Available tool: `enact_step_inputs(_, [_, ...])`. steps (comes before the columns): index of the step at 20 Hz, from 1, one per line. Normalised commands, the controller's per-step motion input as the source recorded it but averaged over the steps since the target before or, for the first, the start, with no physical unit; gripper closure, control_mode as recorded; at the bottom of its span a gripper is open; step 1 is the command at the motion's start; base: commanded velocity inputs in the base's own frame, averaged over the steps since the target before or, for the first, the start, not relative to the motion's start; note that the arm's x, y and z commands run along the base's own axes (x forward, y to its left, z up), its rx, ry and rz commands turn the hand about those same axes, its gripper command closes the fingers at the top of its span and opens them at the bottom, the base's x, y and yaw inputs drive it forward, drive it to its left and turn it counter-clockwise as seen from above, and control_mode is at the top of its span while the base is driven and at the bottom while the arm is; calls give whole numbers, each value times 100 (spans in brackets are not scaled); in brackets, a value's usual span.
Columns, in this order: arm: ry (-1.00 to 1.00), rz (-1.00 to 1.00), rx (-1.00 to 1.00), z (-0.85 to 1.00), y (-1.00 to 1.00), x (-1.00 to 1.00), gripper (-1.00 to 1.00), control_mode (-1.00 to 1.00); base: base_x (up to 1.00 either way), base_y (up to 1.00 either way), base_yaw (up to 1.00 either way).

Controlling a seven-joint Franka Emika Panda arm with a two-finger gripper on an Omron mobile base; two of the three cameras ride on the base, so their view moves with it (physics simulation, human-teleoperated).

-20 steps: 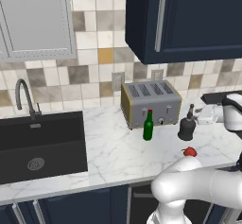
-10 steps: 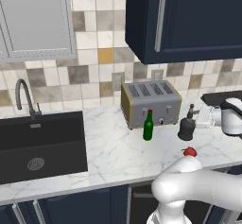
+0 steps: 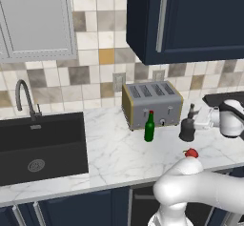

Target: Place the liquor and beer on the top shelf of the fridge to keep them out of children's reach, and place the bell pepper on lower shelves for easy access.

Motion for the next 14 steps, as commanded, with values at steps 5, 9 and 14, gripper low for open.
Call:
enact_step_inputs(5, [-1,0,0,0,0,18,-100,-100,0,0,0])
enact_step_inputs(9, [0,0,0,0,1,11,-100,-100,0,0,0])
enact_step_inputs(14, [-3,1,0,0,1,-3,-100,-100,0,0,0])
